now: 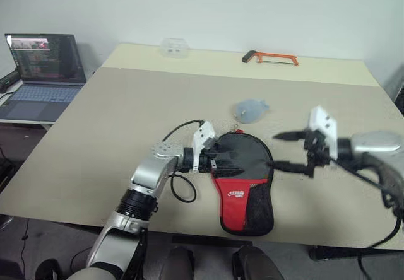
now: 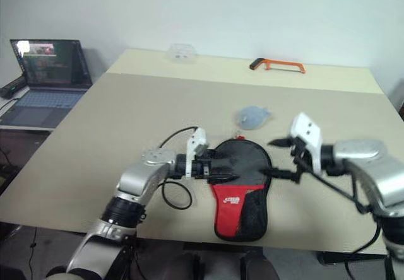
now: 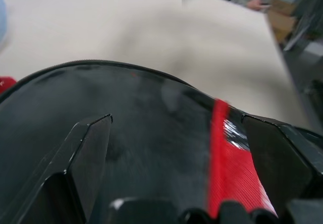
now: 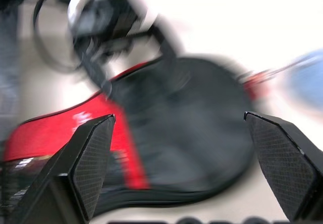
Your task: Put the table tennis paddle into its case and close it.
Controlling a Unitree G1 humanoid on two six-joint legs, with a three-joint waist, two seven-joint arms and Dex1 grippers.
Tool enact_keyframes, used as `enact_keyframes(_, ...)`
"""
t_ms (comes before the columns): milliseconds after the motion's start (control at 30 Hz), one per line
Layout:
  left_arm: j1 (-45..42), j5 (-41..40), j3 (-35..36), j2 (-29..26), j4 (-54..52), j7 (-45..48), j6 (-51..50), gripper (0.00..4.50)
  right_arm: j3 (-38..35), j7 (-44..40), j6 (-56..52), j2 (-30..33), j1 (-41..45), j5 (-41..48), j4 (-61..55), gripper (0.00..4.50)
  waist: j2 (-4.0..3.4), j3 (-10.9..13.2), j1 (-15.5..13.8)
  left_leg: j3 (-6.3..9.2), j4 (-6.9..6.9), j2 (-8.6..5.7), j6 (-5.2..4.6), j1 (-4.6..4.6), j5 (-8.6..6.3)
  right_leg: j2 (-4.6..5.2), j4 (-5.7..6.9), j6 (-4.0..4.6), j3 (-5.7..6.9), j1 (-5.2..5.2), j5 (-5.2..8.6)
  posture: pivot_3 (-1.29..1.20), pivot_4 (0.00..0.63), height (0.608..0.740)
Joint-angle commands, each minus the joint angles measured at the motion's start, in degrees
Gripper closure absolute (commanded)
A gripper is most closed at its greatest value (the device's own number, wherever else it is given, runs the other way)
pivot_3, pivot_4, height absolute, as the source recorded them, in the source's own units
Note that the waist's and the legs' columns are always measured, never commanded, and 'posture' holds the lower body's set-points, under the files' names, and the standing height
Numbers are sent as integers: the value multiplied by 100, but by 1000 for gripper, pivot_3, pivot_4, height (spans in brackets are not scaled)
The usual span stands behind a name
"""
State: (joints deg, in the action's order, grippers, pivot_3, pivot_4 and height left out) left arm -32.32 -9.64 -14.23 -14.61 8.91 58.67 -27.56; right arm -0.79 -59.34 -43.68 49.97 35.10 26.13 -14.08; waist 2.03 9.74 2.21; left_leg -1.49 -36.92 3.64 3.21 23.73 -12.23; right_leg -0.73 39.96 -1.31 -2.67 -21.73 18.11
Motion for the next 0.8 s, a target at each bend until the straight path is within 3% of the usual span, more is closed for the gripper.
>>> enact_keyframes(33, -45, 306, -148, 245, 393, -576, 341, 22, 167, 393, 735, -380, 1038, -570, 1221, 0, -2, 1, 35, -1, -1, 1, 0, -1, 0, -1, 0, 1, -2, -1, 0, 0, 150, 740)
enact_keyframes(200, -55, 509, -291, 543, 697, -1006, 569, 22, 1776, 144, 3299, -541, 2053, -2645, 3363, 0, -6, -2, -21, -10, 3, 1, 0, 7, 0, 2, -9, 3, -2, -6, 1, 0, 150, 740)
enact_keyframes(433, 91, 522, -318, 792, 584, -1345, 646, 22, 3042, 767, 5909, -1258, 3210, -4527, 6457, 0, -19, 4, -50, -29, 3, -1, 1, 16, 1, 10, -2, 3, -10, -24, 1, 0, 150, 740)
enact_keyframes(600, 309, 508, -357, 788, 202, -1459, 457, 22, 3503, 2049, 6779, -1933, 3738, -5466, 7875, 0, -20, 4, -38, -31, 5, 1, 2, 13, 1, 14, 0, 4, -10, -23, 1, 0, 150, 740)
enact_keyframes(800, 503, 515, -399, 755, -141, -1590, 261, 22, 3690, 2770, 6941, -2465, 3959, -6023, 8627, 0, -25, 4, -39, -27, 5, 2, 4, 13, 2, 16, 4, 5, -9, -24, 1, 0, 150, 740)
